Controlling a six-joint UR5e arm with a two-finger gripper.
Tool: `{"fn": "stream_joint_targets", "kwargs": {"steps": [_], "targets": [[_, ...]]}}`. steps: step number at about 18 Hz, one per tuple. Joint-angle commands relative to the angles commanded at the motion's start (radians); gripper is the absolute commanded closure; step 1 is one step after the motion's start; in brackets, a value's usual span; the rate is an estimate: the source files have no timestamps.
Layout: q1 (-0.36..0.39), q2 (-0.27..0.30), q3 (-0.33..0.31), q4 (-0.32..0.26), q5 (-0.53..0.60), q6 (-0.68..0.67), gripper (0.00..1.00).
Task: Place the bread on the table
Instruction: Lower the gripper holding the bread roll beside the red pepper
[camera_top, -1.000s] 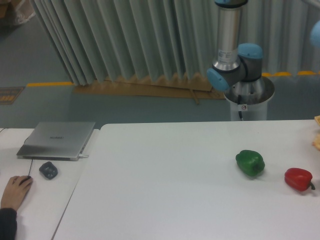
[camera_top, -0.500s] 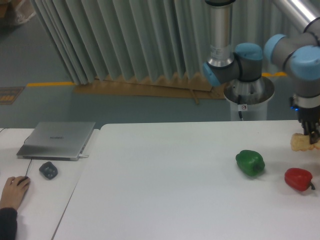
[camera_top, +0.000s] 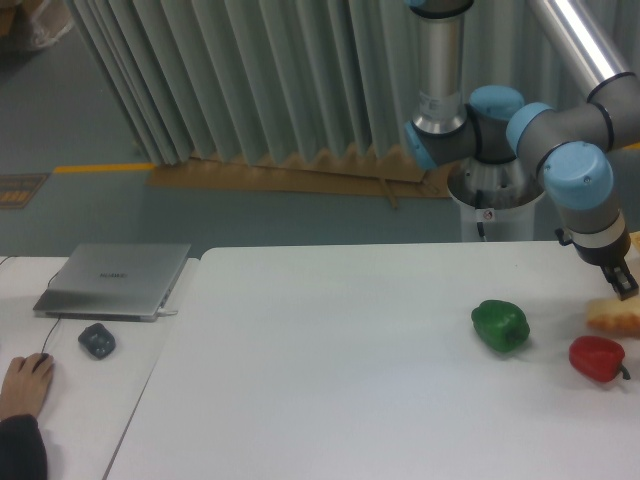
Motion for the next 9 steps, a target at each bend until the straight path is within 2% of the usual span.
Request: {"fn": "stream_joint_targets", "kwargs": {"steps": [2, 4, 9], "targets": [[0.008, 0.005, 0.021, -0.003, -0.023, 0.008, 0.00], [0.021, 0.006, 0.063, -0.008, -0.098, 0.011, 0.00], [0.110, 0.054, 0.097, -0.005, -0.256, 0.008, 0.00]]}}
